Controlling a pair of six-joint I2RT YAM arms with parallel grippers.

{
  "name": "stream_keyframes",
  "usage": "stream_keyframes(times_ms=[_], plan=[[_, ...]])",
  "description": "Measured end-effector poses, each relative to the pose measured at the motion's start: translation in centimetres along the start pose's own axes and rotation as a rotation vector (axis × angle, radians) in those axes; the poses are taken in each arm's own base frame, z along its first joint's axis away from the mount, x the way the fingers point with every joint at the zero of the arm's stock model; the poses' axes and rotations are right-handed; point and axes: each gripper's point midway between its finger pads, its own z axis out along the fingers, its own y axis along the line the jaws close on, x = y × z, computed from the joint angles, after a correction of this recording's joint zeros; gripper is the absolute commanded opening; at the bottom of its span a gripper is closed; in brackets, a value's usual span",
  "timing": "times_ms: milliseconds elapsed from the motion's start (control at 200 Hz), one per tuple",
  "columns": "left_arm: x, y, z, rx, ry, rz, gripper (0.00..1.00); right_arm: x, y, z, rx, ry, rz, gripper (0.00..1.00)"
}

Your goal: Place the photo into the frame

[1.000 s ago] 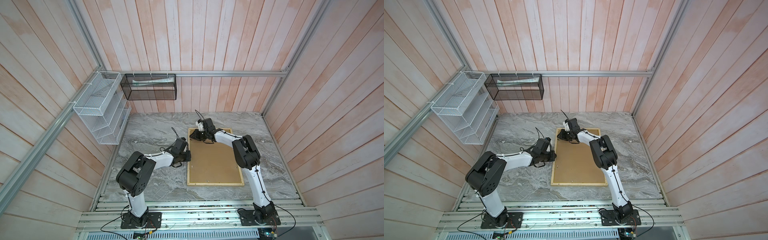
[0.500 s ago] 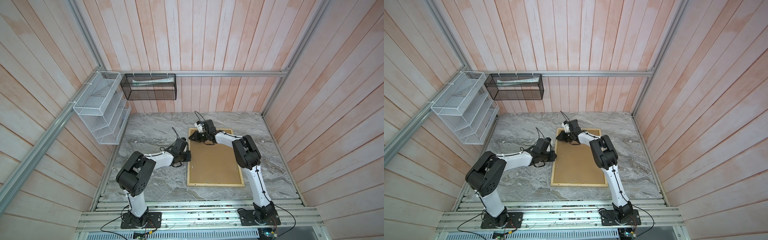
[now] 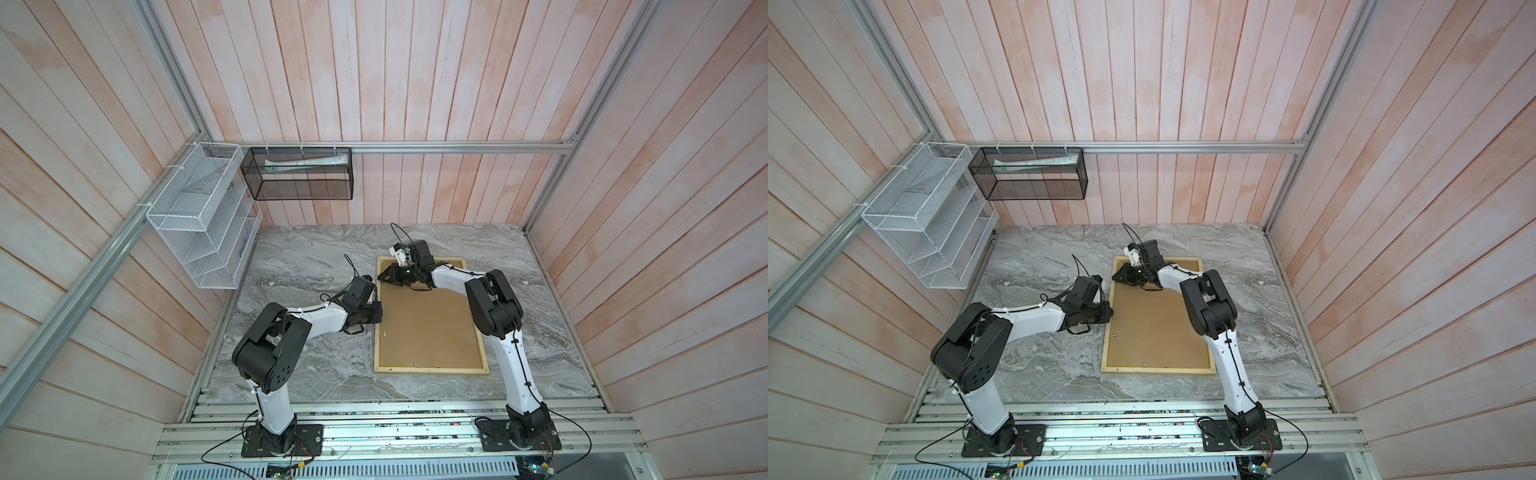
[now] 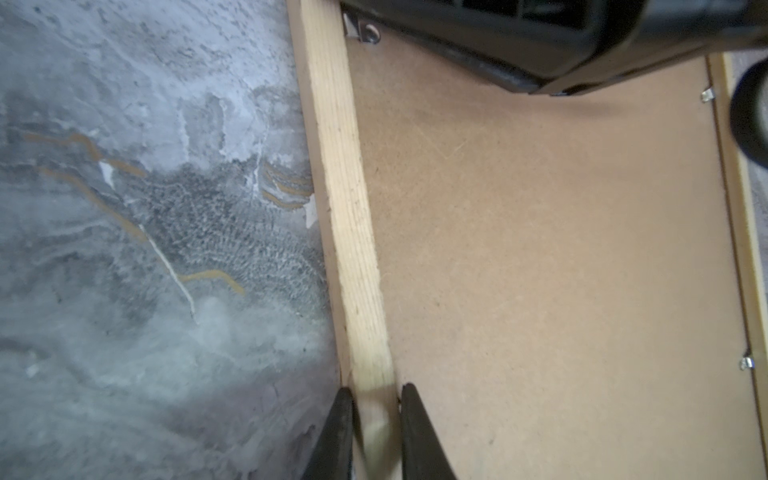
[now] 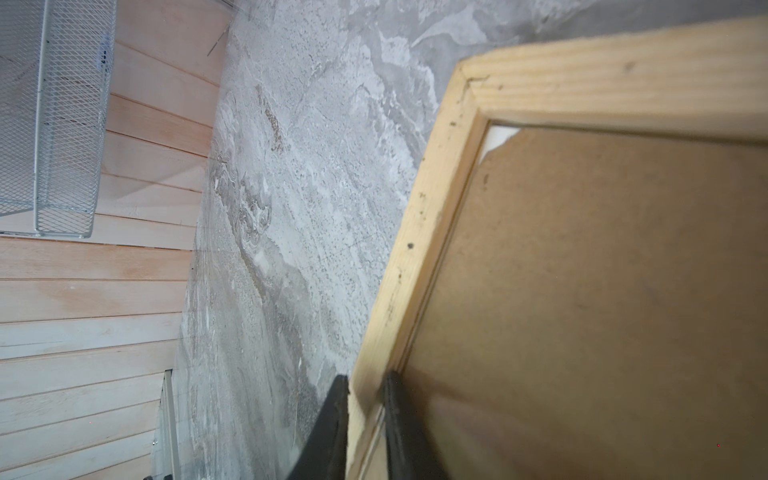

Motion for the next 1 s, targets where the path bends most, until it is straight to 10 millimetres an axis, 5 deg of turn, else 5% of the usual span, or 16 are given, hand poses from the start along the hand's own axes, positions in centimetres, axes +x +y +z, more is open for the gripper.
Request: stream_keyframes(times_ms=[140,245,415,600,715,1000], plan=[[0.0,0.0,0.0,-0.001,-0.001,-0.004,0.06,0.1,-0.4,-0.6,-0.008,-0.008,0.013,0.2],[0.0,0.0,0.0,-0.001,-0.001,-0.009,0.07,0.9,-0.8,-2.8,-0.013,-0.022,0.06,0.22],[-0.1,0.2,0.0,-0.002,-0.002,-0.02,0.07,-0.3,-1.0,-9.1,0.008,-0.127,0.09,0.26],[-0.3,0.5,0.0,0.012,0.003,-0.05,0.07,-1.7,1.3,-16.2,0.03,-0.284,0.009,0.29],[-0.5,0.7,0.0,0.036,0.02,-0.073,0.07,0.0,1.6,-18.3,0.052,-0.315,-0.01,0.29],[-4.2,3.3,0.8,0.012,-0.027,-0.11,0.07,7.2,-2.0,-19.7,0.152,-0.289,0.082,0.29]])
